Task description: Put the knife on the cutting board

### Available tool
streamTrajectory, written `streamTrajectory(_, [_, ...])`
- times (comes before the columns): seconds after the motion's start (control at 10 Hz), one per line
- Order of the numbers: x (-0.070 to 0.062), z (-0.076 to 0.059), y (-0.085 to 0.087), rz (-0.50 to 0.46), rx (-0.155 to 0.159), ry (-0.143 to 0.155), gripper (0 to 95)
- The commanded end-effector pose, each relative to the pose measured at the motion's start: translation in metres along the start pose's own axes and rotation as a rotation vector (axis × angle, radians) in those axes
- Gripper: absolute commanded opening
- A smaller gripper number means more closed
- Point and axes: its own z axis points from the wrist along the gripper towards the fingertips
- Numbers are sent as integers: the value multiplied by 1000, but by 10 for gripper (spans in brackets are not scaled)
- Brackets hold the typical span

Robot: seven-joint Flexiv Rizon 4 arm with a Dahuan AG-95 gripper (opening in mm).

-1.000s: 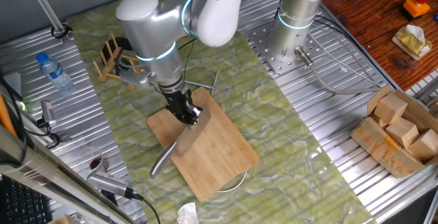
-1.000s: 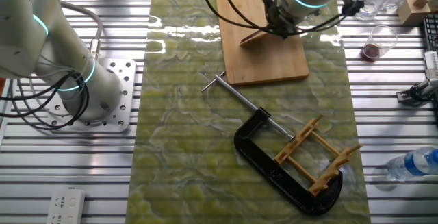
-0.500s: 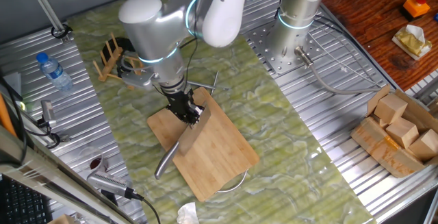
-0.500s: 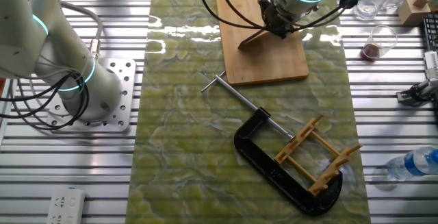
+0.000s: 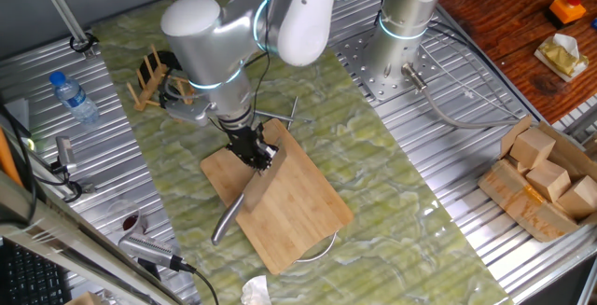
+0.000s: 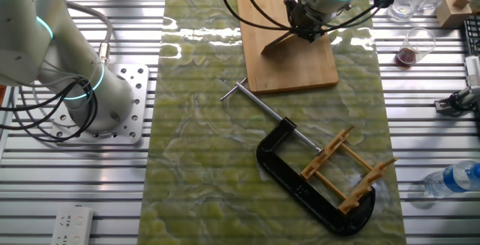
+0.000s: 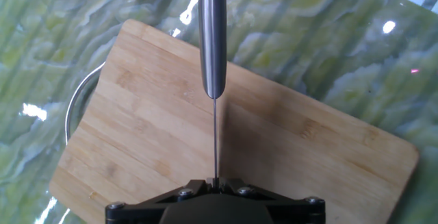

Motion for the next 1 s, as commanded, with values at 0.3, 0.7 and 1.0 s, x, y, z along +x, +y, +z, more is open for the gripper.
streamTrajectory(0.3, [-1, 0, 0, -20, -25, 7, 0])
streamTrajectory(0.7, [-1, 0, 0, -17, -44, 48, 0])
streamTrajectory(1.0, [-1, 0, 0, -30, -65, 66, 0])
